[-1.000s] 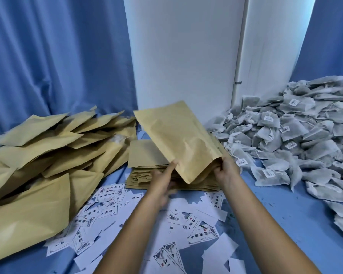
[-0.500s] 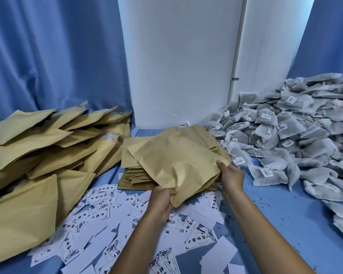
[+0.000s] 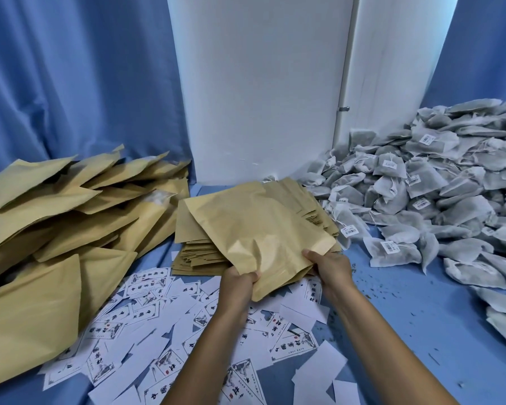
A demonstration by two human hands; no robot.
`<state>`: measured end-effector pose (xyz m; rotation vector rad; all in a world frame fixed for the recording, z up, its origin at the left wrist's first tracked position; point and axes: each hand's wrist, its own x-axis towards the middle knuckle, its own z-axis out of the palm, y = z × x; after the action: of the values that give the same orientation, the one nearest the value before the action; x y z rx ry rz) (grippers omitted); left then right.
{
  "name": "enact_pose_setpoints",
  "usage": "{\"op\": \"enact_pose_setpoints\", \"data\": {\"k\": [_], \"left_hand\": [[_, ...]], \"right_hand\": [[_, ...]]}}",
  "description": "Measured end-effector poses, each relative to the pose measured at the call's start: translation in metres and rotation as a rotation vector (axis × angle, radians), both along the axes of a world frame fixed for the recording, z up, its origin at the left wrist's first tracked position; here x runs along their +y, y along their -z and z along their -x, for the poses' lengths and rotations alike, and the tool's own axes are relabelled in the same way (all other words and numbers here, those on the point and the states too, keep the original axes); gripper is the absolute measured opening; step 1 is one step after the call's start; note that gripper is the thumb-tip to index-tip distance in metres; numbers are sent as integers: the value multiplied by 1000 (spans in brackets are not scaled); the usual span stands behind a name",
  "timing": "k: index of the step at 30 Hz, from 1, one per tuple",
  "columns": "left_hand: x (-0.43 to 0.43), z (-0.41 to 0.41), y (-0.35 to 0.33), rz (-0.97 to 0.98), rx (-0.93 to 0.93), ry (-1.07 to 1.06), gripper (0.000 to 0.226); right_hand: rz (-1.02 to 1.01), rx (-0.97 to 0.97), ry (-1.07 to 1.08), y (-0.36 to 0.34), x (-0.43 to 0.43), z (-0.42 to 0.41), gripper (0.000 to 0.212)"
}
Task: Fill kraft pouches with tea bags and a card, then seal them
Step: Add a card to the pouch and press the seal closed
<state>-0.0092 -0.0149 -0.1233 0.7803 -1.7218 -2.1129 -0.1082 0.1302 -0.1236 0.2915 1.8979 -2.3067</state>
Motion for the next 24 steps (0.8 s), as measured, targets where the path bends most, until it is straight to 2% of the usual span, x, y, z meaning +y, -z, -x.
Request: {"op": "enact_pose_setpoints", "data": {"k": [2, 6, 8, 13, 18, 22, 24], "left_hand": [[1, 0, 2, -111, 7, 15, 18], [6, 1, 3, -493, 74, 129, 18], [7, 2, 2, -481, 65, 161, 24], [6, 4, 0, -400, 34, 92, 27], [11, 6, 2, -340, 28, 67, 26], [15, 5, 1, -359, 29, 60, 26], [15, 6, 3, -355, 42, 57, 25]], "right_hand": [[-1, 15, 46, 1, 2, 1, 33], [93, 22, -58, -2, -3, -4, 15], [57, 42, -125, -2, -6, -7, 16], [-80, 100, -12, -1, 0, -5, 24], [-73, 47, -196, 6, -2, -11, 24], [-46, 80, -110, 11, -4, -13, 16], [-30, 89, -171, 11, -6, -18, 15]]}}
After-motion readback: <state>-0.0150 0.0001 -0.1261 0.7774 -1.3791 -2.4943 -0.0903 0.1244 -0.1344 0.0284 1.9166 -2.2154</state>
